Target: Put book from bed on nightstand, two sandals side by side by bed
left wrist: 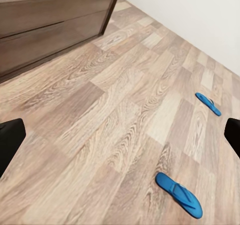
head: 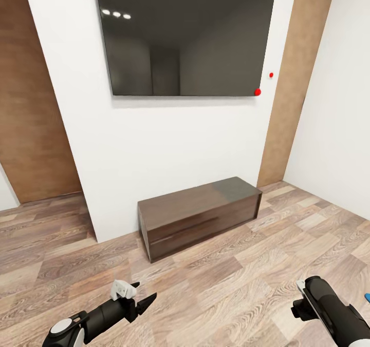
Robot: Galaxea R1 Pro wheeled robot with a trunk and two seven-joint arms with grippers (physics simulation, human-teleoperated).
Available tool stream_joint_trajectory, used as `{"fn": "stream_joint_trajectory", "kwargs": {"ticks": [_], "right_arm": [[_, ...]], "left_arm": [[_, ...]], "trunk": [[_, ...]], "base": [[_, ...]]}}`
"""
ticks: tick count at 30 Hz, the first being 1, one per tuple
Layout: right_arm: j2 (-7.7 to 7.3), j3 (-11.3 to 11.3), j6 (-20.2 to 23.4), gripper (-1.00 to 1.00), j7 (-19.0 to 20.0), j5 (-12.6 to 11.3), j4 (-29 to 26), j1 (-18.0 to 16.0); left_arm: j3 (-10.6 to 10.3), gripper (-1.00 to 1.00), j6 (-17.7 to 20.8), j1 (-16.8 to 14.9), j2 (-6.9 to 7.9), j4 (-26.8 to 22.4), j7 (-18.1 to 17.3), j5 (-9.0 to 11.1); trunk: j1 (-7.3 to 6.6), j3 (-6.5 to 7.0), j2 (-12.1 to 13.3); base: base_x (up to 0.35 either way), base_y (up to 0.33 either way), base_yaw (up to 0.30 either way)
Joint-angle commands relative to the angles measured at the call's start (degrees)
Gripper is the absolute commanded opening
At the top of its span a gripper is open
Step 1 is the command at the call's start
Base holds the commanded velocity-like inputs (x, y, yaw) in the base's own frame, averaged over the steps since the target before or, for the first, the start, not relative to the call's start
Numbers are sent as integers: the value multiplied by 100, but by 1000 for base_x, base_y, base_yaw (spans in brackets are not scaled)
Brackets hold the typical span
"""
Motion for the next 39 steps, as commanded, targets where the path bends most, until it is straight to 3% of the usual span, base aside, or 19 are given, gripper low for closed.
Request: {"fn": "stream_joint_trajectory", "kwargs": {"ticks": [1,18,22,23,26,32,39], "right_arm": [[2,1,19,100,54,62,-6,-3],[21,37,10,100,14,143,14,-3],[22,291,8,100,-1,467,94,-3],[18,655,7,100,7,744,138,-4],[17,792,7,100,26,829,151,-6],[3,876,14,100,51,883,154,-4],[13,890,16,100,54,895,152,-4]], "left_arm": [[11,100,45,-4,-3,-4,-30,4],[24,100,45,-4,-3,-4,-34,8],[27,100,45,-4,-3,-4,-33,11],[28,100,45,-4,-3,-4,-37,14],[25,100,45,-4,-9,-4,-38,21],[16,100,43,-4,-102,43,-36,25],[58,100,15,-4,-110,513,-14,27]], "trunk": [[22,-25,-44],[395,-330,-726],[483,-402,-887],[505,-419,-927],[571,-473,-1047],[703,-581,-1288],[856,-707,-1568]], "base": [[0,0,0],[0,0,0],[0,0,0],[0,0,0],[0,0,0],[0,0,0],[0,0,0]]}}
